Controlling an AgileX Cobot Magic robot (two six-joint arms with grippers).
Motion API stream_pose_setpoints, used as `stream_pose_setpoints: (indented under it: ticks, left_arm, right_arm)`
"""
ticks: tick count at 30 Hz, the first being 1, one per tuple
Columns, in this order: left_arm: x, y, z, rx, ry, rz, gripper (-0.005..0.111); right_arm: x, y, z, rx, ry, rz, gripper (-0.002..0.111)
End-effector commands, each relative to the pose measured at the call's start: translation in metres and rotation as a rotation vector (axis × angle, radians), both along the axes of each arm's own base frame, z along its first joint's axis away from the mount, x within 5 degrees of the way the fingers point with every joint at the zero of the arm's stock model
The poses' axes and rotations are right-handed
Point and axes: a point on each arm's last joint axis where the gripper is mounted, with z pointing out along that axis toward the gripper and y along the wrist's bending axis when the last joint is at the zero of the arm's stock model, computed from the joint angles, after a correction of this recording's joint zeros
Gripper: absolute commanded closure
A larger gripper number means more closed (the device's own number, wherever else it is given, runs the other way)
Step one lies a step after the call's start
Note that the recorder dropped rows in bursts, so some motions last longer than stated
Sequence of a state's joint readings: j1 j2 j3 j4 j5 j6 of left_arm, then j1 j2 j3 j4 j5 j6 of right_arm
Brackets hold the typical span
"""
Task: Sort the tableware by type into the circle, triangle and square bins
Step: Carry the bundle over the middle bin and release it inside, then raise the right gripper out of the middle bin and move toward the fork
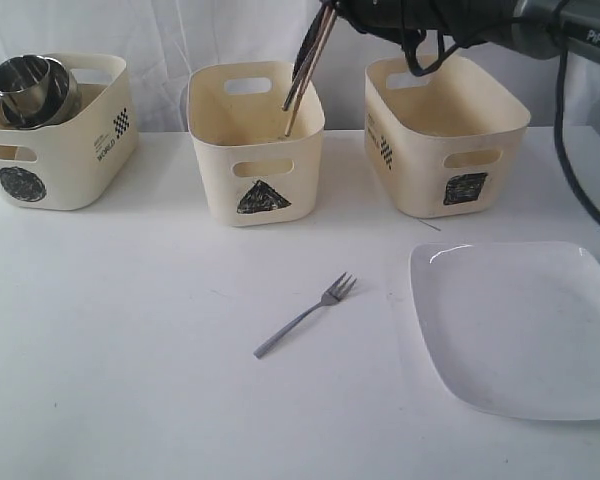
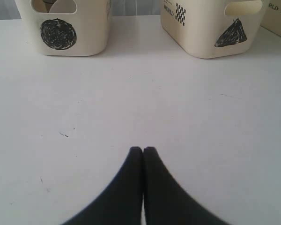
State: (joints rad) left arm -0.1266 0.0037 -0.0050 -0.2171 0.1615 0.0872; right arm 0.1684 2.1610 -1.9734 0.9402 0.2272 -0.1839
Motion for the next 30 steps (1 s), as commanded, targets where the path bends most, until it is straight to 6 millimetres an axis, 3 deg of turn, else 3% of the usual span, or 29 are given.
stream_pose_setpoints:
  ticks: [1,10,16,24,30]
  left_arm:
    - [0.0,0.0,-0.001,-0.007,-0.001,-0.003,0.107]
    - [0.0,0.0,-0.001,-0.007,-0.001,-0.003,0.107]
    - [0.0,0.0,-0.001,-0.007,-0.001,-0.003,0.107]
    - [0.0,0.0,-0.001,-0.007,-0.001,-0.003,0.107]
    - [0.0,0.0,-0.001,-0.007,-0.001,-0.003,0.107]
  right_arm:
    - [0.015,-0.008,-0.006,0.019,-0.023,-0.038,0.108]
    - [0.039,-0.003,-0.027,0.019,-0.031,-0.009,0.108]
    - [0.042,0.015,-0.036,-0.131,-0.054,0.141,0.108]
    - [0.034,0.041,-0.044,-0.274,-0.073,0.309,0.071]
    - [0.03,0.05,-0.044,-0.28,-0.068,0.343,0.07]
